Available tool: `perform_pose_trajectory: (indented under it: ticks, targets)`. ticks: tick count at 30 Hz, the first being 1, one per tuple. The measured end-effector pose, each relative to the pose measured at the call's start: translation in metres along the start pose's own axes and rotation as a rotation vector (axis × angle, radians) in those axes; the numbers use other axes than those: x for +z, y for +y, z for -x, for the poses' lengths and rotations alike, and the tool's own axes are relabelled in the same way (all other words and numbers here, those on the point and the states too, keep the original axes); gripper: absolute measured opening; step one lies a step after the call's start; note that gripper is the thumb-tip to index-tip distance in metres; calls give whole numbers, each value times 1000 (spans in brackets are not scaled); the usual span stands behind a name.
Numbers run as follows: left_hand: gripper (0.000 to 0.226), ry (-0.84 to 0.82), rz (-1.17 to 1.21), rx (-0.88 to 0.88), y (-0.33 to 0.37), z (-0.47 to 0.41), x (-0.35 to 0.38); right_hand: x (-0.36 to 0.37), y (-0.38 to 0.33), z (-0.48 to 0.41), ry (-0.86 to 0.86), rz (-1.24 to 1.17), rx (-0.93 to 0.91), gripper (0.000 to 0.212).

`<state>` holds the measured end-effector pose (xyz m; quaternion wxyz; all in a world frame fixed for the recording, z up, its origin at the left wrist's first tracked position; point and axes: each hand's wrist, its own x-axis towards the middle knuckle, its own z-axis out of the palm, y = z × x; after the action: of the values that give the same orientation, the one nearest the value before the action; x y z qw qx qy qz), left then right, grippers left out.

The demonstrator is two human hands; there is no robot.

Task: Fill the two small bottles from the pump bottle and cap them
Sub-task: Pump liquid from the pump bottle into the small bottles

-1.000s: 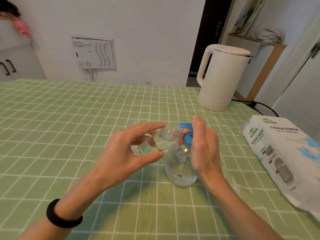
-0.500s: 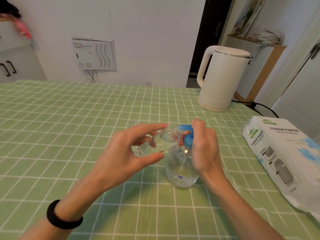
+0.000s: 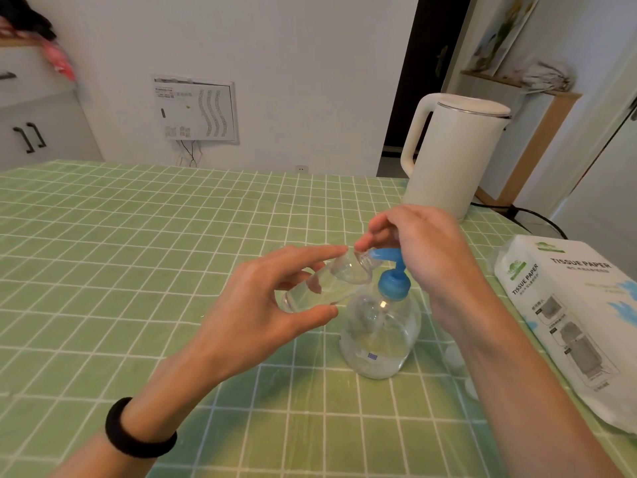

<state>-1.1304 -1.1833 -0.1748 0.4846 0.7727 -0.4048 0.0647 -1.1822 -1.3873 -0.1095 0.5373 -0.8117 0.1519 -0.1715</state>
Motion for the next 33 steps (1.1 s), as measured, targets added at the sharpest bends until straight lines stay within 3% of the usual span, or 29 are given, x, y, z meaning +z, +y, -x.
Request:
perform_pose_trajectory:
  ticks: [5,8,20,29,33]
  targets:
    - [68,2,-4,-1,0,-1,-1,-7,-6,-2,31,-83,12,31]
    - [68,-1,0,-5,1,-1,0,-4,-1,-4,68,4,-4,29]
    - [66,-14,-2,-11,3,0,1,2,0,-6,-92,166,225,30]
    - [66,-20,-20,-17,6,0,-1,0,8,-7,-136,220,126,36]
    - [65,-18,-27,-4,6,-1,-2,-2,7,-7,-26,172,60,34]
